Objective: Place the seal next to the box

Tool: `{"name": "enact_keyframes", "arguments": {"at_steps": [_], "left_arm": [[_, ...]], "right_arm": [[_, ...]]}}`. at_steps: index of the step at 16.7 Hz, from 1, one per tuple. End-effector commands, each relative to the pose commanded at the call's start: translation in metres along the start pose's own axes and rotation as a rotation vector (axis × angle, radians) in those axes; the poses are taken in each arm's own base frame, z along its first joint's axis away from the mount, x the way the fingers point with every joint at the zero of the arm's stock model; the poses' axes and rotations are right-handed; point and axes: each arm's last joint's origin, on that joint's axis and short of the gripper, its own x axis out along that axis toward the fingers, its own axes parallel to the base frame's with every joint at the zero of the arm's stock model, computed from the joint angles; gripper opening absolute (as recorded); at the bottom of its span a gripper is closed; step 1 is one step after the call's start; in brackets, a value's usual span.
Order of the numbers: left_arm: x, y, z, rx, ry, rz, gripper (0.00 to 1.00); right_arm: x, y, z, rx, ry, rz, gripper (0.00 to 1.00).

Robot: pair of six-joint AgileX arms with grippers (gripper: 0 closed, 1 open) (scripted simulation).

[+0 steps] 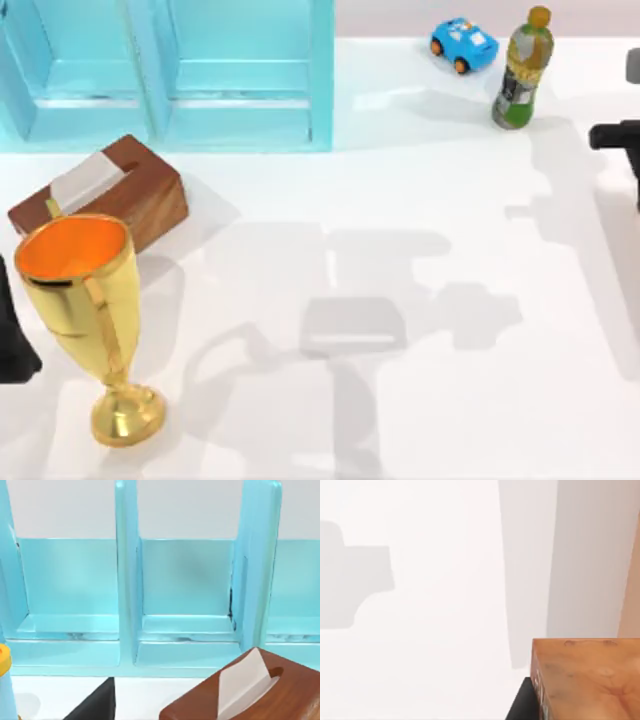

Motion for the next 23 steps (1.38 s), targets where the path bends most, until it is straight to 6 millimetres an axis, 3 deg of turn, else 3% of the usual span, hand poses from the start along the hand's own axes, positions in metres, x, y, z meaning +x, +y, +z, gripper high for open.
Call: {"name": "enact_keyframes", "arguments": {"at_steps": [2,7,10,13,18,23], "left_arm": [[0.0,0.0,0.0,0.0,0.0,0.0,1.0],[0.0,0.0,0.0,0.0,0.0,0.0,1.0],[0.0,0.0,0.0,0.0,0.0,0.0,1.0],[0.0,0.0,0.0,0.0,0.0,0.0,1.0],[0.0,0.0,0.0,0.0,0.0,0.0,1.0],[0.0,0.0,0.0,0.0,0.0,0.0,1.0]], "right_arm": [[-0.006,-0.011,-0.002,0.0,-0.004,0.001,0.0],[-0.004,-0.011,-0.001,0.003,-0.003,-0.003,0.0],[-0.001,-0.022,0.004,0.056,-0.061,-0.028,0.0],[0.02,-0.026,0.006,0.078,-0.077,-0.044,0.0],[0.055,-0.013,-0.001,0.016,-0.013,-0.007,0.0],[0.059,-0.011,-0.002,0.0,-0.004,0.001,0.0]]}}
